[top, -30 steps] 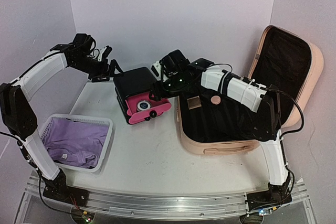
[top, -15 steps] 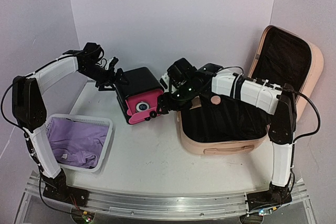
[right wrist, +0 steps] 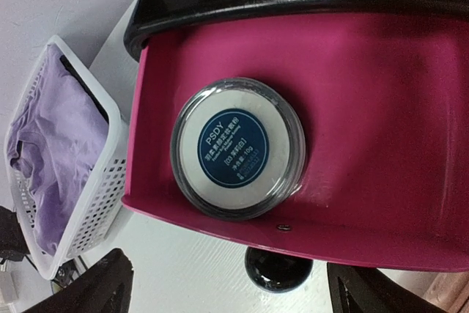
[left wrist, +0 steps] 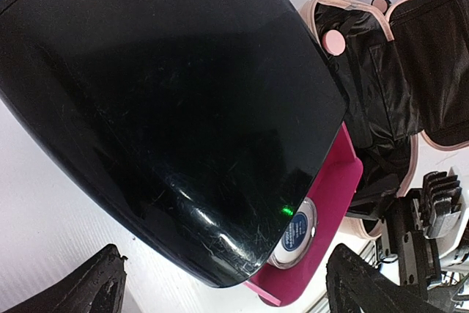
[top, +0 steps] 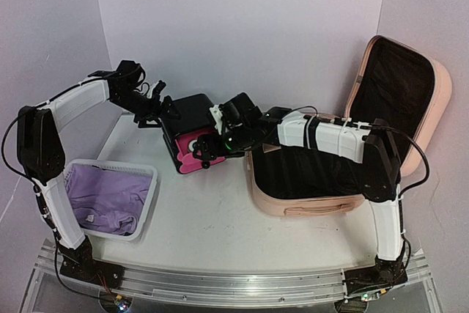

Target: Open, take out, and arrange the luggage

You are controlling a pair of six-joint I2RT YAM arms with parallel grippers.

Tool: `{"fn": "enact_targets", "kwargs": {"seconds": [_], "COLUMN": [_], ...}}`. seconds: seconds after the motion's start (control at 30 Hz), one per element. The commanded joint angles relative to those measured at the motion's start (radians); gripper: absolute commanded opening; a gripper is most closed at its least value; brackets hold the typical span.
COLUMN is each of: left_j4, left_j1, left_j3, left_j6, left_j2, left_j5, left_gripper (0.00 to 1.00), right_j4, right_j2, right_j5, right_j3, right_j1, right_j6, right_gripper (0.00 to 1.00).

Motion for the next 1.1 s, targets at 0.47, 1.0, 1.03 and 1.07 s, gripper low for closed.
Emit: {"fn": "enact_targets", "kwargs": {"seconds": [0.47,1.0,1.03,1.07], "left_j4": [0.030,0.032,0.031,0.031], "left_j1": [0.004,0.007,0.008,0.010], "left_j3": [0.007,0.004,0.003,0.003], "left_j6": [-0.005,0.006,0.005,0.003], "left_j2": [-0.060,-0.095,-0.093,-0.090], "left_j5": [0.021,-0.012,-0.013,-0.011], "left_gripper": [0.96,0.96,0.96,0.96], "right_j4": [0.286,0.208,0.197,0.194], "right_j2": [0.223,0.041,0.028,0.020], "right_j5": [0.100,0.210,0.218,0.215], "right_j3": [0.270,0.051,0.021,-0.001], "right_j1": [-0.004,-0.002,-0.002,-0.002], "right_j6": [-0.096,-0.005,-0.004,-0.007], "right_gripper": [0.98,0.98,0.98,0.98]}}
